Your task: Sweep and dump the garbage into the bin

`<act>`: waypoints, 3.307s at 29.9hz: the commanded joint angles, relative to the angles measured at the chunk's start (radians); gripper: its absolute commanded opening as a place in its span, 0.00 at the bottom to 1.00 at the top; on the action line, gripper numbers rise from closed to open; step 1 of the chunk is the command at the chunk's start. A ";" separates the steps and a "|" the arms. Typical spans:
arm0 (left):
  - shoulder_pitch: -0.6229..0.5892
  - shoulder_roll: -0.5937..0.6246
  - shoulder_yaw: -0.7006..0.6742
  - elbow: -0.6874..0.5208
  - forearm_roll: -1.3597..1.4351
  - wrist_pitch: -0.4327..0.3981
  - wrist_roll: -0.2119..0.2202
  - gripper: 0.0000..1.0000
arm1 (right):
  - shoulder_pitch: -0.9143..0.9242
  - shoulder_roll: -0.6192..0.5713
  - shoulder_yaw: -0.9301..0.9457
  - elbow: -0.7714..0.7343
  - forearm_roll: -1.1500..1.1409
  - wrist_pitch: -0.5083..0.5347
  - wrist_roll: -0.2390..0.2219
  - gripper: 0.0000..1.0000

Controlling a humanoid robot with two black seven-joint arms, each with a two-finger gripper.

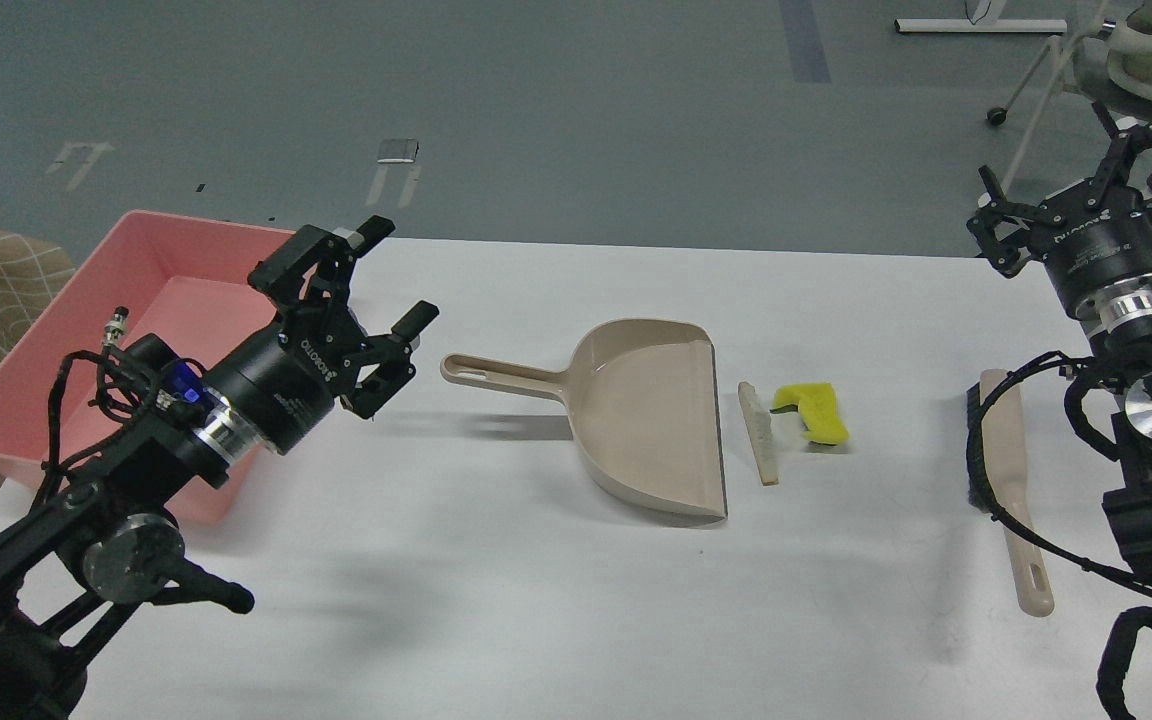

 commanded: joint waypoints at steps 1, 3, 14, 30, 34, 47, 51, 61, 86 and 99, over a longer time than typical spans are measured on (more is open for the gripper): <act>0.013 -0.028 0.070 0.000 0.098 0.013 0.002 0.91 | -0.007 -0.001 0.015 -0.001 0.000 0.000 0.000 1.00; 0.011 -0.037 0.107 0.031 0.124 0.035 0.002 0.91 | -0.007 -0.001 0.038 -0.001 0.000 0.000 0.000 1.00; -0.079 -0.205 0.235 0.344 0.195 0.051 -0.002 0.88 | -0.026 -0.039 0.044 -0.001 0.000 0.000 0.000 1.00; -0.204 -0.261 0.259 0.516 0.192 0.065 -0.008 0.88 | -0.076 -0.081 0.058 0.004 0.001 0.000 0.000 1.00; -0.214 -0.258 0.258 0.530 0.192 0.065 -0.012 0.84 | -0.080 -0.073 0.056 0.026 0.001 0.000 0.000 1.00; -0.228 -0.264 0.261 0.539 0.194 0.067 -0.051 0.49 | -0.109 -0.072 0.056 0.036 0.001 0.000 0.000 1.00; -0.228 -0.262 0.262 0.539 0.194 0.067 -0.060 0.48 | -0.115 -0.072 0.058 0.036 0.001 0.000 0.000 1.00; -0.253 -0.262 0.264 0.568 0.195 0.065 -0.063 0.31 | -0.125 -0.072 0.058 0.064 0.001 0.000 0.000 1.00; -0.274 -0.166 0.305 0.517 0.273 0.067 -0.101 0.12 | -0.191 -0.206 0.040 0.185 -0.197 0.000 0.001 1.00; -0.260 -0.166 0.304 0.517 0.336 0.067 -0.146 0.10 | -0.387 -0.515 -0.084 0.550 -0.966 0.000 0.007 1.00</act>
